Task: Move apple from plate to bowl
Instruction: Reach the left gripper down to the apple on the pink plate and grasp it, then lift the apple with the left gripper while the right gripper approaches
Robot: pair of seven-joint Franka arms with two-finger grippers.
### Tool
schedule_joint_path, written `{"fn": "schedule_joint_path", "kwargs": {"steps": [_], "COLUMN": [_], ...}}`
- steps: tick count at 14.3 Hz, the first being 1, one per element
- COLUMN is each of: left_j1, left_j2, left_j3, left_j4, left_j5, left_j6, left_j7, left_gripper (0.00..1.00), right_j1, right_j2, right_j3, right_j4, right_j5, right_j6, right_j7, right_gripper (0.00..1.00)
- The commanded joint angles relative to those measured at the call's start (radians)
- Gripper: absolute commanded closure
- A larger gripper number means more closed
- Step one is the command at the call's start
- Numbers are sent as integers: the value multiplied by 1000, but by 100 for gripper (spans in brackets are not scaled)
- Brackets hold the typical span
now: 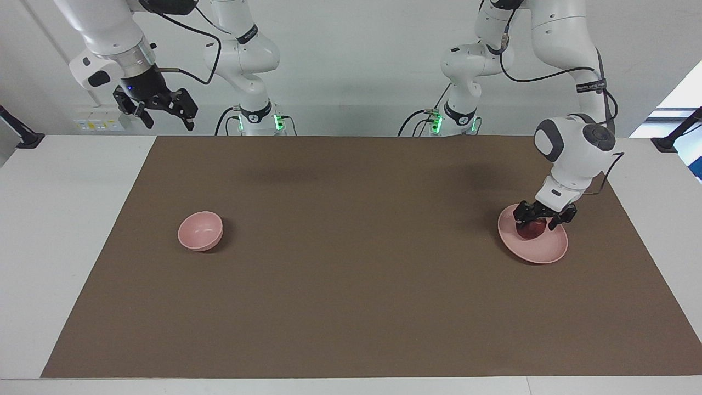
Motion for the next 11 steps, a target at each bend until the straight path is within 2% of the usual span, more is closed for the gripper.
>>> {"fn": "schedule_joint_path", "kwargs": {"steps": [1,2,5,6,11], "left_j1": [13,13,13,13,-4], "left_j2": [-4,-6,-12,-15,-66], "left_j3": [-6,-6,-6,-8,-24], "left_j4": [-9,-9,-1,8,42], "left_j5": [-12,-12,-12,-12,-13], "left_j6": [7,4,4,2,-89], "left_j7": [16,23,23,23,7], "left_gripper": [27,49,97,100,100], "right_j1": [-10,-10,-10,-10,-16], "right_j2": [-29,-29,-29,-30,-26], "right_j3": [1,1,1,1,-1], "right_j4": [-32,-32,-32,-32,-32], "right_j5": [20,20,20,20,65], "right_j6": [22,20,20,22,22], "right_j7": [-21,-21,-21,-19,17], "right_gripper": [0,0,0,0,0]}}
